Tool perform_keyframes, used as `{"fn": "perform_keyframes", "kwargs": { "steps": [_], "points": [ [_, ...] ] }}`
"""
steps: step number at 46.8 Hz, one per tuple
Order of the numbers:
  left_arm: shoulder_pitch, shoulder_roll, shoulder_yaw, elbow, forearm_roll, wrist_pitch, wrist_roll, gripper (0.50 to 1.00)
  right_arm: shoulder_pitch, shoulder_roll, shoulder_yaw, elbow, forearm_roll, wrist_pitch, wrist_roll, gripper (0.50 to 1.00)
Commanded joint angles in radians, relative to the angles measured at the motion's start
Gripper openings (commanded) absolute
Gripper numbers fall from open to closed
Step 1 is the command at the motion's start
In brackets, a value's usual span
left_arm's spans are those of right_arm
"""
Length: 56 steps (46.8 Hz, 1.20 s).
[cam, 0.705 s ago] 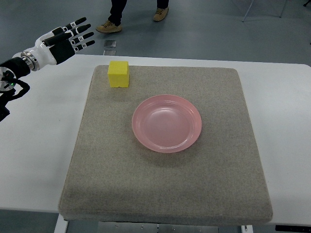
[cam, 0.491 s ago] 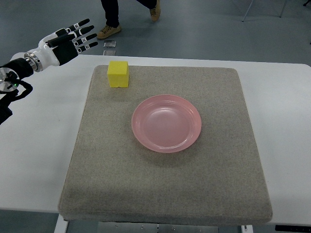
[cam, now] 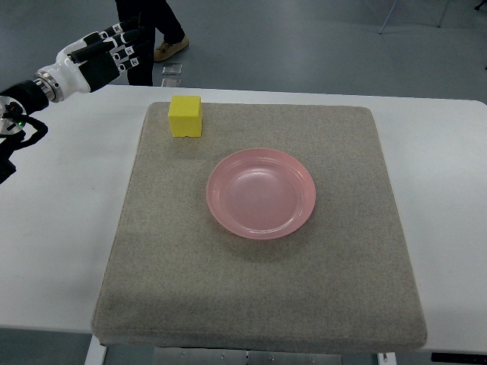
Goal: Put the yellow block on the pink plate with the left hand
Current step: 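Reach the left hand toward the yellow cube near the far edge, then close the left hand fingers around the yellow cube and lift it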
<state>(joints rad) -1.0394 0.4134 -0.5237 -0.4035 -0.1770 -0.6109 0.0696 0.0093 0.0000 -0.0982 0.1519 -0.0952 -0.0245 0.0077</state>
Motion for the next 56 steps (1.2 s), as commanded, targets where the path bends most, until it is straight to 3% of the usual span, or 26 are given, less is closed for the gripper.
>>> {"fn": "perform_keyframes", "kwargs": {
  "steps": [1, 7, 16, 36, 56],
  "points": [
    [-0.004, 0.001, 0.011, 0.0, 0.072, 0.0, -0.002, 0.996, 0.0, 0.0, 0.0, 0.0, -0.001, 0.0, 0.0, 0.924],
    [-0.034, 0.002, 0.01, -0.001, 0.276, 0.0, -0.023, 0.994, 0.0, 0.0, 0.0, 0.0, -0.001, 0.0, 0.0, 0.924],
    [-0.065, 0.002, 0.014, -0.009, 0.568, 0.0, -0.105, 0.992, 0.0, 0.0, 0.0, 0.0, -0.001, 0.0, 0.0, 0.924],
    [-0.226, -0.059, 0.181, -0.038, 1.116, 0.0, -0.116, 0.973, 0.0, 0.0, 0.0, 0.0, -0.001, 0.0, 0.0, 0.924],
    [-0.234, -0.15, 0.363, -0.107, 1.363, 0.293, -0.131, 0.973, 0.0, 0.0, 0.0, 0.0, 0.0, 0.0, 0.0, 0.924]
  ]
}}
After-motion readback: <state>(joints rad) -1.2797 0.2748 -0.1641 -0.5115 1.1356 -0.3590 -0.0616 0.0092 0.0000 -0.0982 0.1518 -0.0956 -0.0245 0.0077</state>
